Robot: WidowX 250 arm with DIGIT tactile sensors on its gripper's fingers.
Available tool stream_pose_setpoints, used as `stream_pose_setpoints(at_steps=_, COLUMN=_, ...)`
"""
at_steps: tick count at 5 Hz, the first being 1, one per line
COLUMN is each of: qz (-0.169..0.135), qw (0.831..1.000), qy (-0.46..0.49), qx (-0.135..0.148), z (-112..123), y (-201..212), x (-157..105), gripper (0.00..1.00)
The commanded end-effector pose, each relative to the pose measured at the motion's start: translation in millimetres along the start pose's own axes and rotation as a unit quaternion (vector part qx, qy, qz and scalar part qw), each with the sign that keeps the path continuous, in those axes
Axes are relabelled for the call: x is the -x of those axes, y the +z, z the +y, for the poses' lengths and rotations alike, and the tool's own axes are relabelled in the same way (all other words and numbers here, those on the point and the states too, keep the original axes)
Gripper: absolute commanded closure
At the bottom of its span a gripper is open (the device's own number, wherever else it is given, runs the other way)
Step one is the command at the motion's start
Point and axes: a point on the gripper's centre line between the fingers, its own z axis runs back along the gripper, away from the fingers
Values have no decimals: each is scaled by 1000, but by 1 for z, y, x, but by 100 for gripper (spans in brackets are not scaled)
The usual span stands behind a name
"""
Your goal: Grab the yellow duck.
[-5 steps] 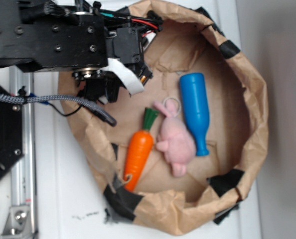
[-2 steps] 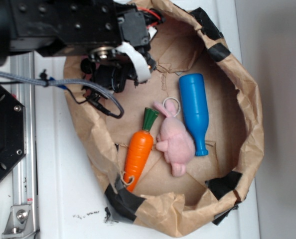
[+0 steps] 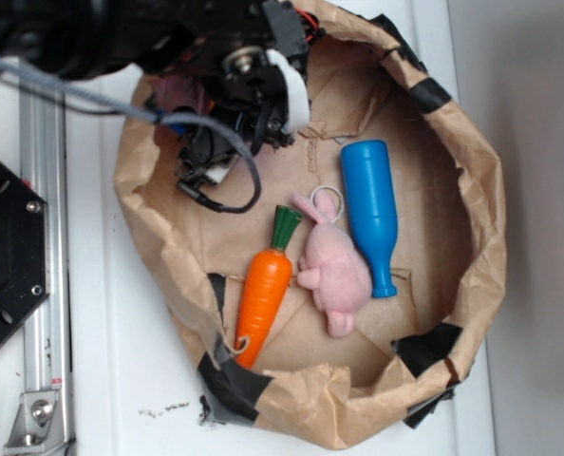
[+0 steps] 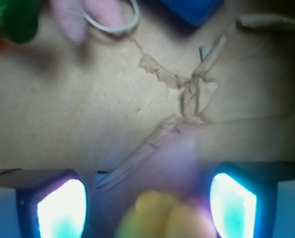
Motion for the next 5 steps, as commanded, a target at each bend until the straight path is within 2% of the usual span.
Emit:
stream_pose_setpoints(at_steps=1, qz=-21, qw=999, qy=20, qx=-23, z=4, y=15, x=-2, gripper=100)
stream_pose_setpoints(at_steps=4, qz=-15, qw=999, qy=24, qx=-24, z=2, y=16, x=-2, gripper=100)
stream_pose_setpoints(at_steps=5, qz=-70, qw=995, qy=72, qx=-22, z=-5, y=63, x=-19, gripper=100)
